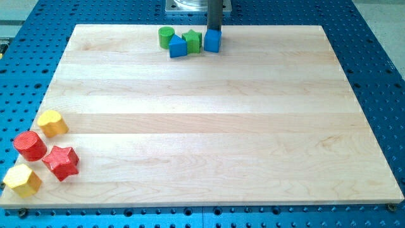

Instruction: Move the triangle bottom right side of the green circle

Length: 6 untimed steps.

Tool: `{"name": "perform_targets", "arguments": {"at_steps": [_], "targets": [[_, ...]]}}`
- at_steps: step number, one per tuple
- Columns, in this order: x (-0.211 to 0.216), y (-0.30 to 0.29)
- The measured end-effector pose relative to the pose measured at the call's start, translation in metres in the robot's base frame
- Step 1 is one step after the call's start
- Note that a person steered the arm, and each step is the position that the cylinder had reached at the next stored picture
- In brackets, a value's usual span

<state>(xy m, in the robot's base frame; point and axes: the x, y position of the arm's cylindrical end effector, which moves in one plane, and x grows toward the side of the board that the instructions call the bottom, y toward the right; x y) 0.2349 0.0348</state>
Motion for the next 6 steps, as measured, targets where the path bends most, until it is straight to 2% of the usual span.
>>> {"name": "perform_targets", "arguments": {"at_steps": [1, 2, 3, 5, 6], "targets": [[-0.036, 0.000], [-0.035, -0.055], [-0.010, -0.087], [-0.001, -0.092], [0.032, -0.091]]}}
